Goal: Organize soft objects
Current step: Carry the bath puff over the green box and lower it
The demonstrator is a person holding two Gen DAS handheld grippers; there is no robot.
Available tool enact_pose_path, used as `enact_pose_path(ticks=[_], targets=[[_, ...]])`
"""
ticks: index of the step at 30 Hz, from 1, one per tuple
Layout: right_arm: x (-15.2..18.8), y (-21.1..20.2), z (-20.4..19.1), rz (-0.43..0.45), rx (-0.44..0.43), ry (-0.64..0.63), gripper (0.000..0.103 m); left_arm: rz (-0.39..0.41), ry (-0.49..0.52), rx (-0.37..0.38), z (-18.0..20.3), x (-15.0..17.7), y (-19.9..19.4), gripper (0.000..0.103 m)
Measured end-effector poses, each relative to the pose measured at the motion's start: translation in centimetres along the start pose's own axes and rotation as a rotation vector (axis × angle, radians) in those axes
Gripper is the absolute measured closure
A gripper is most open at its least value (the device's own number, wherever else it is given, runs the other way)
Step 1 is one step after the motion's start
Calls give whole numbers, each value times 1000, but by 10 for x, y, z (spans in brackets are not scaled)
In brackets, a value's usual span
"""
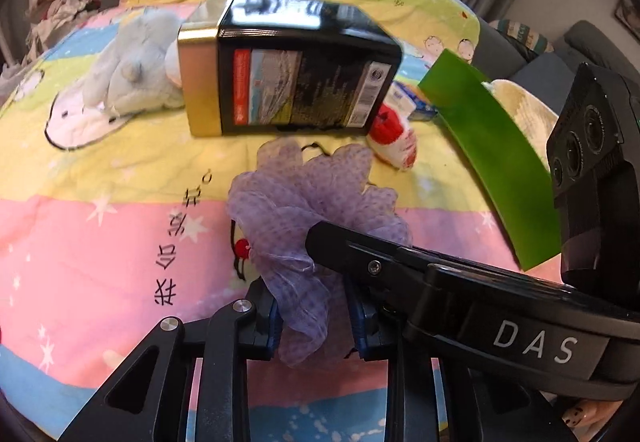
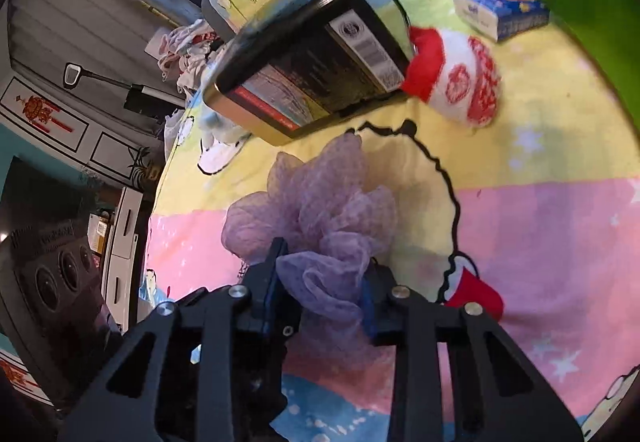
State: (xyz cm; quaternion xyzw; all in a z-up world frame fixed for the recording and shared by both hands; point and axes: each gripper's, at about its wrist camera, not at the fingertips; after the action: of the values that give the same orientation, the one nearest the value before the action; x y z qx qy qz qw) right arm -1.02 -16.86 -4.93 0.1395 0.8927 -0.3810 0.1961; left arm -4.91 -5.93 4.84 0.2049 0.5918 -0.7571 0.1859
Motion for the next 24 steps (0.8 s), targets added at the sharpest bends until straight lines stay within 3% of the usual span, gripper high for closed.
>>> enact_pose_path(ticks=[5,14,24], targets=[[-4,-36,-7,97,-40,-6,71,79,65,29,27,-14,-22,78],[-44,-131,-8,349,31,-38,69,240,229,151,108,-72,-50,78],[-96,-211,41,537,116,36,69,285,388,270,198,-138,-26,78]])
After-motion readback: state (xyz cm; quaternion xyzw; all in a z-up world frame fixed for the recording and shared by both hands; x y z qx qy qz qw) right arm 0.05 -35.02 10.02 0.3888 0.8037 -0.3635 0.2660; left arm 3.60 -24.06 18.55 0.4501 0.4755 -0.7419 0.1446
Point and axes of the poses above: each gripper's, at about its wrist camera, not at the fingertips, and y roughly the way its jaws point, z to its right, x to its underside, and after that the axes turned 5 degrees about -x, right-handed
